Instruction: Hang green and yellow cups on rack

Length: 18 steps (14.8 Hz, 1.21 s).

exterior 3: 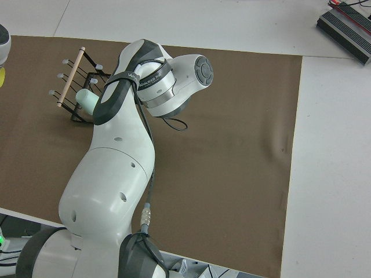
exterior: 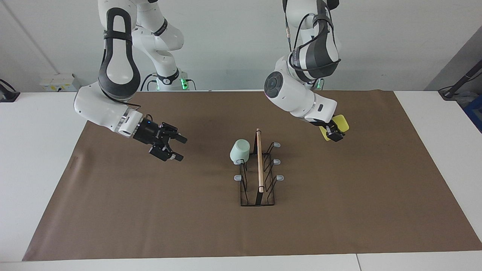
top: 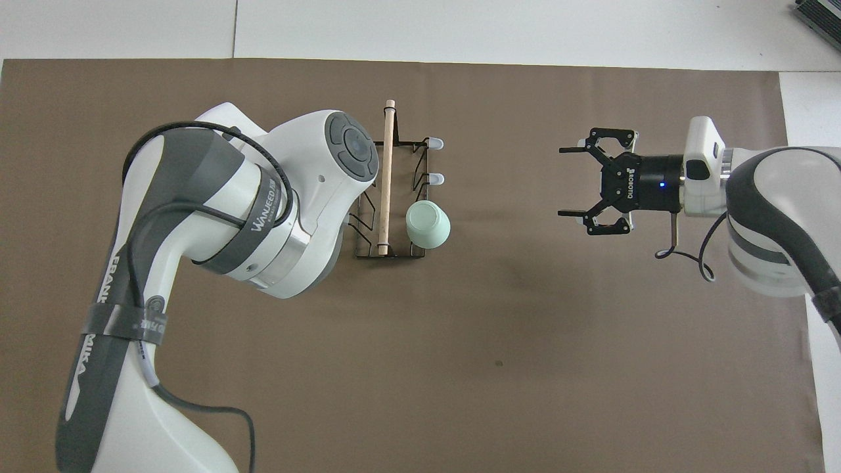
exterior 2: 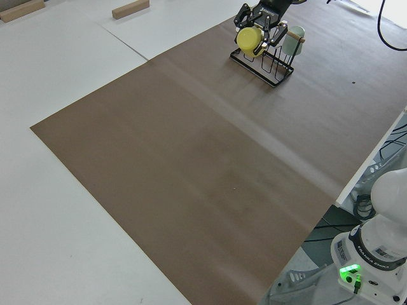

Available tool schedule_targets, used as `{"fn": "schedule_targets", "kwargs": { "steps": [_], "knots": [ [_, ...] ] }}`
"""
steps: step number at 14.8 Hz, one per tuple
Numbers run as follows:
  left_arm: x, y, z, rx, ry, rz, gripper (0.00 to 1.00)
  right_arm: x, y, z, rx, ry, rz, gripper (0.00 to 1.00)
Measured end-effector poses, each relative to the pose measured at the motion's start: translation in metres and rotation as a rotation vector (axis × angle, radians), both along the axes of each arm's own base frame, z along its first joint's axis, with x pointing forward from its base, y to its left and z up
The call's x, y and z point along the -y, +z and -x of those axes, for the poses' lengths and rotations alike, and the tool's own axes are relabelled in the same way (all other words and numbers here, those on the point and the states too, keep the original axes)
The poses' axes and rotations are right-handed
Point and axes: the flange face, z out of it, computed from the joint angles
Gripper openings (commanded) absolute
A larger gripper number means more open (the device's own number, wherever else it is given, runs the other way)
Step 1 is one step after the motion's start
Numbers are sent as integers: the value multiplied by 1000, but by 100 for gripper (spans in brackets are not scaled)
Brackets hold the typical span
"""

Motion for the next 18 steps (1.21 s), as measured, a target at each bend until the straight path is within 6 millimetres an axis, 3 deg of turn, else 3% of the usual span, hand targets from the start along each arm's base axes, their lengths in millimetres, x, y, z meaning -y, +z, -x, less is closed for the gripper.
{"fn": "schedule_targets", "kwargs": {
  "steps": [3, 6, 11, 15, 18],
  "knots": [
    [37, -14, 4, 3, -36, -8, 0, 8, 26, 0, -80, 47, 160, 100],
    [70, -36, 17, -7, -77, -50, 0, 8, 55, 12, -145, 47, 303, 100],
    [95, -49, 18, 3, -84, -91, 0, 11, 115, 50, -285, -84, 498, 100],
    [109, -56, 20, 1, -77, -113, 0, 18, 119, 57, -380, -211, 590, 100],
    [120, -63, 21, 3, -78, -134, 0, 12, 117, 59, -456, -341, 662, 100]
  ]
}}
